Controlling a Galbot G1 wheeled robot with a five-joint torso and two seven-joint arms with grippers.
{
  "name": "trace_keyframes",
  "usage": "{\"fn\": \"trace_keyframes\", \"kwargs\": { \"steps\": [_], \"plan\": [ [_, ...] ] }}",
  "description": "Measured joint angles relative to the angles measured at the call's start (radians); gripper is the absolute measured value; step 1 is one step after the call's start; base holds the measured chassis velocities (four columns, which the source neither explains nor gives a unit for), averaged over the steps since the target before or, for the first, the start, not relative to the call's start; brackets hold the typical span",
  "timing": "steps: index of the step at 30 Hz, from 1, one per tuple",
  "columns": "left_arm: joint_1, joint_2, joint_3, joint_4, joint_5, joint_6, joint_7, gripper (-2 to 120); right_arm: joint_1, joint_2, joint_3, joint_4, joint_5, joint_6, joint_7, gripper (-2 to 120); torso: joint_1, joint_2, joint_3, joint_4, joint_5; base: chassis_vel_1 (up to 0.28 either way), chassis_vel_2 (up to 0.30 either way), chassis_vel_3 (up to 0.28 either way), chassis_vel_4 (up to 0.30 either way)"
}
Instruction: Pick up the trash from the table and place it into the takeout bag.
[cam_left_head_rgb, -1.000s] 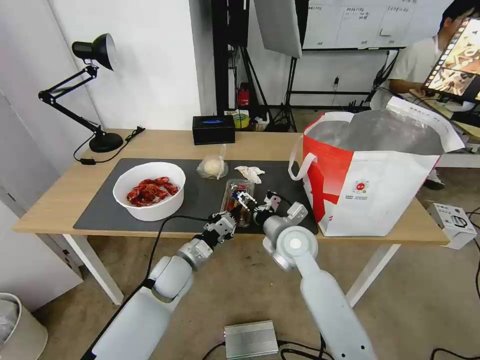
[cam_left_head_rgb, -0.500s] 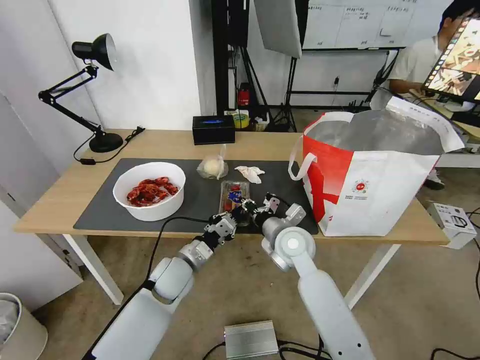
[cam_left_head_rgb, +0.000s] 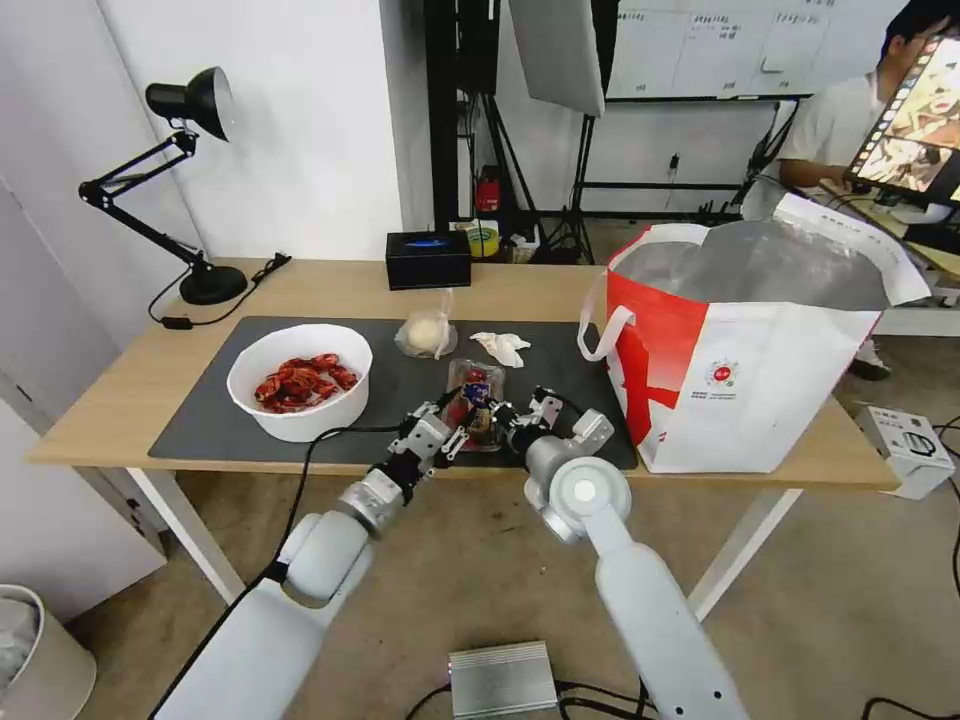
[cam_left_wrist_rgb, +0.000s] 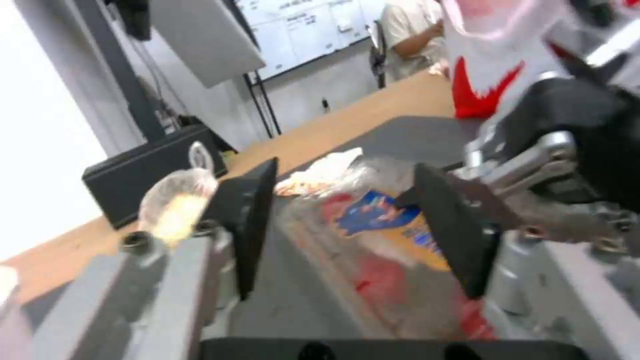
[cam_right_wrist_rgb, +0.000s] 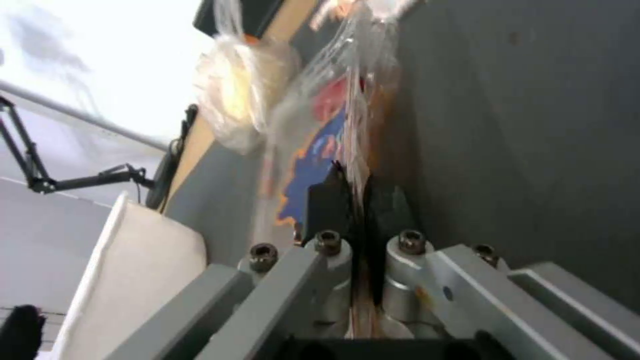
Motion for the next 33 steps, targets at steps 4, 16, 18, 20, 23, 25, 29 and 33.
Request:
{"fn": "trace_keyframes", "kwargs": {
  "steps": [4, 16, 18, 20, 23, 25, 29, 33],
  "plan": [
    [0.023, 0.006, -0.036, -0.042, -0.059, 0.032, -0.016, 78, -0.004, -0.029, -0.009, 0.044, -0.047, 0.006, -0.019, 0, 0.0, 0.0, 0.0, 0.0001, 0.0, 0.0, 0.0, 0.0, 0.0],
    [0.075, 0.003, -0.071, -0.096, -0.16, 0.073, -0.028, 100, -0.144, -0.207, 0.038, 0.264, -0.358, 0.065, -0.18, 0, 0.0, 0.0, 0.0, -0.0003, 0.0005, 0.0, 0.0, 0.0, 0.0],
    [0.088, 0.002, -0.082, -0.106, -0.18, 0.079, -0.028, 100, -0.159, -0.228, 0.047, 0.285, -0.39, 0.077, -0.208, 0, 0.0, 0.0, 0.0, 0.0001, 0.0003, 0.0, 0.0, 0.0, 0.0],
    [0.116, -0.004, -0.113, -0.122, -0.201, 0.088, -0.029, 100, -0.195, -0.272, 0.078, 0.346, -0.423, 0.1, -0.267, 0, 0.0, 0.0, 0.0, 0.0003, 0.0003, 0.0, 0.0, 0.0, 0.0],
    [0.131, -0.009, -0.127, -0.126, -0.205, 0.089, -0.029, 100, -0.215, -0.303, 0.105, 0.396, -0.425, 0.11, -0.296, 0, 0.0, 0.0, 0.0, 0.0001, 0.0003, 0.0, 0.0, 0.0, 0.0],
    [0.135, -0.01, -0.131, -0.126, -0.205, 0.089, -0.029, 100, -0.223, -0.317, 0.119, 0.417, -0.424, 0.113, -0.306, 0, 0.0, 0.0, 0.0, 0.0001, 0.0003, 0.0, 0.0, 0.0, 0.0],
    [0.142, -0.01, -0.133, -0.128, -0.205, 0.089, -0.029, 100, -0.25, -0.361, 0.172, 0.476, -0.42, 0.135, -0.338, 0, 0.0, 0.0, 0.0, 0.0001, 0.0002, 0.0, 0.0, 0.0, 0.0],
    [0.145, -0.011, -0.128, -0.128, -0.204, 0.089, -0.029, 100, -0.276, -0.404, 0.245, 0.523, -0.418, 0.172, -0.372, 0, 0.0, 0.0, 0.0, 0.0, 0.0002, 0.0, 0.0, 0.0, 0.0]
  ]
}}
